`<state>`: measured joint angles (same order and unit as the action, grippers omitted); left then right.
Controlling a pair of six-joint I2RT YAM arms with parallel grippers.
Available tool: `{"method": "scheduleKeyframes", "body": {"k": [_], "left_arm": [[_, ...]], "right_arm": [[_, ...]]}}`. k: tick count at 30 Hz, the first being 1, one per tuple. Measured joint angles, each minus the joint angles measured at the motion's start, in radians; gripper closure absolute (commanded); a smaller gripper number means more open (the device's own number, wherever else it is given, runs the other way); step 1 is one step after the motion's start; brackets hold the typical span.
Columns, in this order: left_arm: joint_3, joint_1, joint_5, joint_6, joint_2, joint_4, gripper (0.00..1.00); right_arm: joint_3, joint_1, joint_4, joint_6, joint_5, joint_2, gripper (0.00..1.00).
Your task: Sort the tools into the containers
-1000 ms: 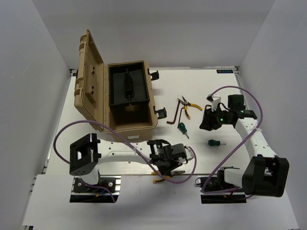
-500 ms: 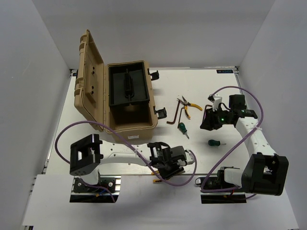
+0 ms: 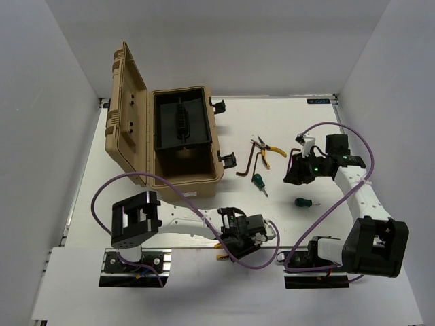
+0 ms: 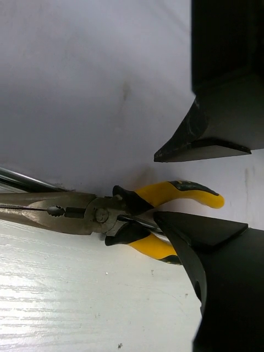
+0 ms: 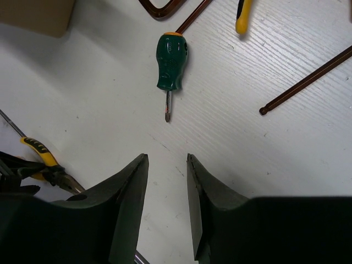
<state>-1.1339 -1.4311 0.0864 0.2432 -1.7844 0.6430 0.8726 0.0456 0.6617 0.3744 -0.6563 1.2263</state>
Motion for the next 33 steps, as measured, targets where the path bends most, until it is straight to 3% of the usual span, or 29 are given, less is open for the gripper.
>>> {"method": "scheduleKeyframes", "body": {"k": [4,5,9,14,18,24,29,33], "left_arm": [[0.005,0.000,-0.007,0.004,-0.001,-0.007,0.64],[0.008,0.000,-0.015,0.004,-0.002,-0.011,0.76],[0.011,-0.004,-0.031,0.014,-0.003,-0.011,1.00],[0.001,-0.021,-0.071,0.024,-0.005,0.000,1.00],[-0.026,-0.035,-0.122,0.032,-0.005,0.043,1.00],[-0.115,-0.029,-0.237,0.031,0.141,0.128,1.00],[-0.250,-0.010,-0.375,0.023,0.325,0.161,1.00],[-0.288,0.019,-0.541,0.019,0.414,0.170,1.00]], "right_arm": [[0.000,0.004,0.003,0.000,-0.005,0.000,0.60],[0.000,0.005,0.004,0.000,-0.007,0.000,0.60],[0.000,0.011,0.016,0.000,-0.016,0.000,0.60],[0.000,0.015,0.021,0.003,-0.029,0.000,0.58],[0.000,0.021,0.025,0.006,-0.035,0.000,0.43],[0.000,0.024,0.024,0.007,-0.028,0.000,0.43],[0.000,0.033,0.018,-0.006,-0.009,0.000,0.54],[0.000,0.036,0.004,-0.033,0.023,-0.001,0.74]]}}
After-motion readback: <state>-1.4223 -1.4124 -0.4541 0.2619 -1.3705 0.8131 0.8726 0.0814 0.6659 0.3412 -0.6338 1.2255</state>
